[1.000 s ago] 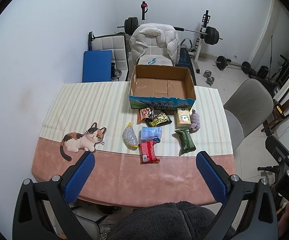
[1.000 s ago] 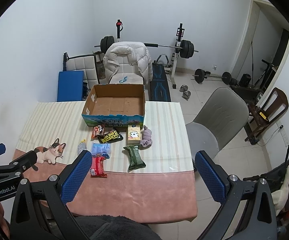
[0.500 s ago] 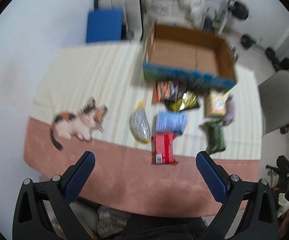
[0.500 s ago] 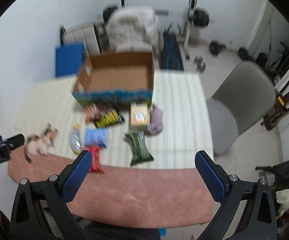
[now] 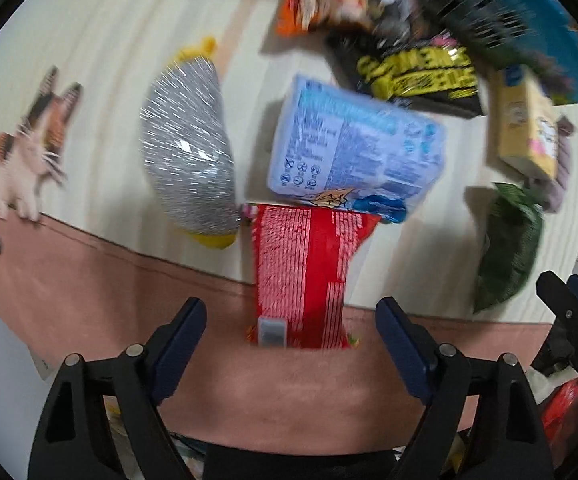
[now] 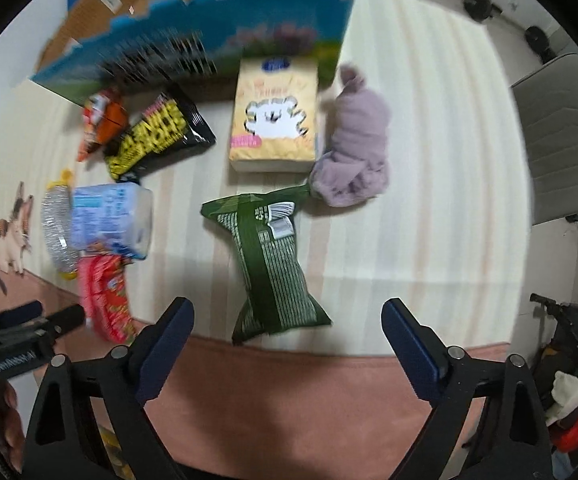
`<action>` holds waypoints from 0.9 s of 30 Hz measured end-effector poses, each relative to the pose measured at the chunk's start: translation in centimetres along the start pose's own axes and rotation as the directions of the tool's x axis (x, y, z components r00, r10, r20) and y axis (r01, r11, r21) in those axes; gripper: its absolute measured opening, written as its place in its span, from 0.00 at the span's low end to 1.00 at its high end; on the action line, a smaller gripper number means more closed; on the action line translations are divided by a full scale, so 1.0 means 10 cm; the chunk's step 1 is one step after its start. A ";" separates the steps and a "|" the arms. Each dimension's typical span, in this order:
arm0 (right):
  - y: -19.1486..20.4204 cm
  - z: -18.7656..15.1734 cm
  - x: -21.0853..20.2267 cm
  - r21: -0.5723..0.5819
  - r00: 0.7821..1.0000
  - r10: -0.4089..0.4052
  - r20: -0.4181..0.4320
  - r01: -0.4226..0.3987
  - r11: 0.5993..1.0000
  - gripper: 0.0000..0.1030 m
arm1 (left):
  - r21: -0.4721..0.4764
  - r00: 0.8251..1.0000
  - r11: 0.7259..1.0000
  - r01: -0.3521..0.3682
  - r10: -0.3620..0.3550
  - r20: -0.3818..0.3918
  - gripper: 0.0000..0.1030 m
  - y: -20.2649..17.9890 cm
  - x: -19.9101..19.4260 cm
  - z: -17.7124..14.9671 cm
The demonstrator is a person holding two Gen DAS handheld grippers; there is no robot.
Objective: Organize soft objects
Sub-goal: 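Grasp the red snack bag with the left tool while the right tool grasps the green bag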
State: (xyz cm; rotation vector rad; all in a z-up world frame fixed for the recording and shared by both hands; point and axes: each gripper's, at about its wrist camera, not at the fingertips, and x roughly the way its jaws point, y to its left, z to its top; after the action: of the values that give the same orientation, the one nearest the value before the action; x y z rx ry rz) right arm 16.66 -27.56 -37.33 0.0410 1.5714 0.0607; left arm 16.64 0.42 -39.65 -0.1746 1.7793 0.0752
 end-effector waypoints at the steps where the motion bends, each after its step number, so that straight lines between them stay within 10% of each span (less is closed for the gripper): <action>1: 0.02 0.04 0.09 -0.001 1.000 0.000 -0.016 0.000 1.000 0.89 | -0.002 1.000 1.000 -0.007 0.007 -0.009 0.83 -0.01 0.07 0.02; 5: 0.10 0.10 0.35 -0.006 0.997 0.015 -0.074 -0.015 1.000 0.82 | 0.002 0.999 1.000 -0.015 0.015 -0.051 0.49 -0.06 0.35 0.02; 8: 0.13 0.13 0.53 -0.006 0.994 0.009 -0.112 -0.010 1.000 0.64 | -0.001 0.999 1.000 -0.014 0.014 -0.029 0.42 -0.11 0.36 -0.07; 10: 0.13 0.14 0.62 0.000 0.990 0.008 -0.139 -0.008 1.000 0.40 | 0.006 0.999 0.999 -0.036 0.036 -0.005 0.41 -0.19 0.32 -0.15; 13: 0.13 0.09 0.64 -0.001 0.991 0.018 -0.134 -0.018 1.000 0.31 | 0.003 0.998 0.999 -0.053 0.053 0.036 0.40 -0.28 0.19 -0.33; 23: -0.02 -0.28 -0.10 0.036 0.973 0.221 -0.059 -0.219 0.975 0.27 | 0.032 0.981 0.999 0.007 -0.013 0.193 0.40 -0.68 -0.88 -0.80; 27: -0.12 -0.19 -0.81 0.019 0.963 0.268 0.038 -0.269 0.963 0.27 | 0.093 0.969 0.993 0.069 -0.089 0.231 0.40 -0.87 -1.60 -0.35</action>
State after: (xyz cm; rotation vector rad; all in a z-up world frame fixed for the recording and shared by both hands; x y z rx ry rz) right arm 14.80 -29.27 -29.32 0.2739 1.5233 0.2532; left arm 17.94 -7.41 -22.86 -0.1687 1.5345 -0.0360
